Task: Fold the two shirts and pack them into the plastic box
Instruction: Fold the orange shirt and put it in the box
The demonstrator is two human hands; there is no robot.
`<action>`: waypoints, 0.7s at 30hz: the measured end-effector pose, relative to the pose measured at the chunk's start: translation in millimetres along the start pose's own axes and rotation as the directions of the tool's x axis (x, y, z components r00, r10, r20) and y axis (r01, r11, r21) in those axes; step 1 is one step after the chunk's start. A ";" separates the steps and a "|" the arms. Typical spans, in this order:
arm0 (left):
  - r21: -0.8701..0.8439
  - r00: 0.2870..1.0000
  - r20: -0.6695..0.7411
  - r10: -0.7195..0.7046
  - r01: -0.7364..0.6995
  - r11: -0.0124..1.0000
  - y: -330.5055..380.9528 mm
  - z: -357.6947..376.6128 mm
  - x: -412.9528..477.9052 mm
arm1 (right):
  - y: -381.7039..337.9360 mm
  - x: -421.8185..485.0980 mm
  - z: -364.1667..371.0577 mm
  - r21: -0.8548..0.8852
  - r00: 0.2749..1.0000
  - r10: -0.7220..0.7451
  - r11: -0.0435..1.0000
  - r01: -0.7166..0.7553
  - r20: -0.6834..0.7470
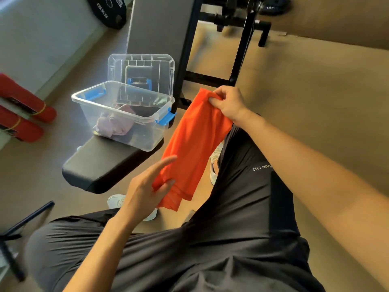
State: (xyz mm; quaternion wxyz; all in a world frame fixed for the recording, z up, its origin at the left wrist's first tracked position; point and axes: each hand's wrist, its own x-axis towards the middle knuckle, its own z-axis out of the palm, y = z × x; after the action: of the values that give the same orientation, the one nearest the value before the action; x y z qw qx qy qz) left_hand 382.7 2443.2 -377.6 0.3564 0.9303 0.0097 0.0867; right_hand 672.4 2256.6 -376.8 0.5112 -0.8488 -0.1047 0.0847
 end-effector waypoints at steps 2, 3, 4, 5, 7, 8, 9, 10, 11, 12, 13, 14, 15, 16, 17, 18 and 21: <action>0.076 0.992 0.123 0.027 -0.037 0.996 2.7 -4.5 -1.1 | 0.6 0.3 2.5 -0.013 0.999 -0.002 1.000 0.003 0.039; 0.071 0.984 0.177 0.004 -0.017 0.997 3.0 -5.7 -0.7 | -0.2 0.2 3.2 -0.010 0.999 -0.004 1.000 0.005 0.051; 0.043 0.977 0.211 -0.040 0.031 0.999 1.5 -6.5 -0.3 | -1.2 -0.1 3.5 0.001 0.998 -0.006 1.000 0.006 0.055; 0.008 0.970 0.221 -0.097 0.097 0.995 -0.7 -7.0 -0.6 | -3.1 -1.0 3.5 0.013 0.999 -0.012 1.000 0.011 0.051; -0.083 0.953 0.200 -0.229 0.250 0.965 -4.2 -7.8 -0.4 | -8.5 -6.6 3.0 0.021 0.999 -0.034 0.999 0.033 0.030; -0.162 0.934 0.198 -0.298 0.331 0.929 -4.3 -8.7 0.1 | -11.3 -12.3 2.8 0.021 0.999 -0.045 0.999 0.044 0.019; -0.266 0.908 0.210 -0.361 0.409 0.873 -3.6 -9.4 0.7 | -14.3 -20.3 2.6 0.022 0.998 -0.056 0.998 0.056 0.015; -0.368 0.883 0.232 -0.408 0.468 0.803 -2.4 -10.0 1.1 | -17.8 -30.5 2.3 0.028 0.997 -0.070 0.997 0.069 0.022; -0.447 0.864 0.251 -0.437 0.504 0.739 -0.8 -10.5 1.5 | -20.3 -42.0 3.0 0.038 0.996 -0.081 0.996 0.079 0.041; -0.491 0.850 0.261 -0.457 0.525 0.695 1.4 -11.0 2.0 | -22.6 -54.8 4.0 0.054 0.994 -0.090 0.995 0.087 0.068; -0.513 0.842 0.265 -0.470 0.536 0.670 4.3 -11.5 2.6 | -24.8 -68.0 5.9 0.068 0.990 -0.099 0.993 0.093 0.098; -0.525 0.836 0.263 -0.482 0.543 0.655 6.5 -11.8 3.2 | -26.8 -81.2 8.0 0.080 0.986 -0.109 0.992 0.099 0.124; -0.540 0.831 0.255 -0.494 0.546 0.641 8.4 -11.5 4.5 | -29.2 -93.8 10.8 0.090 0.982 -0.120 0.990 0.108 0.148; -0.556 0.824 0.247 -0.509 0.551 0.622 9.2 -10.6 5.5 | -31.8 -105.7 14.0 0.099 0.977 -0.131 0.988 0.115 0.169; -0.575 0.814 0.244 -0.527 0.559 0.598 10.2 -9.5 6.3 | -34.4 -117.1 17.4 0.103 0.972 -0.137 0.988 0.119 0.190; -0.589 0.803 0.241 -0.546 0.568 0.575 10.8 -7.9 7.2 | -37.2 -127.9 21.0 0.106 0.967 -0.144 0.987 0.124 0.210; -0.661 0.771 0.235 -0.592 0.574 0.484 15.6 -2.8 9.4 | -39.2 -158.1 34.5 0.157 0.950 -0.180 0.977 0.144 0.253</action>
State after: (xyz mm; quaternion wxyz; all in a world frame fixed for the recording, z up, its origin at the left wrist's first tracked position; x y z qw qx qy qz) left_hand 390.8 2434.2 -363.7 0.6886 0.6618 0.2947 -0.0308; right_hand 507.8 2262.0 -352.2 0.5548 -0.7812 -0.2357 0.1624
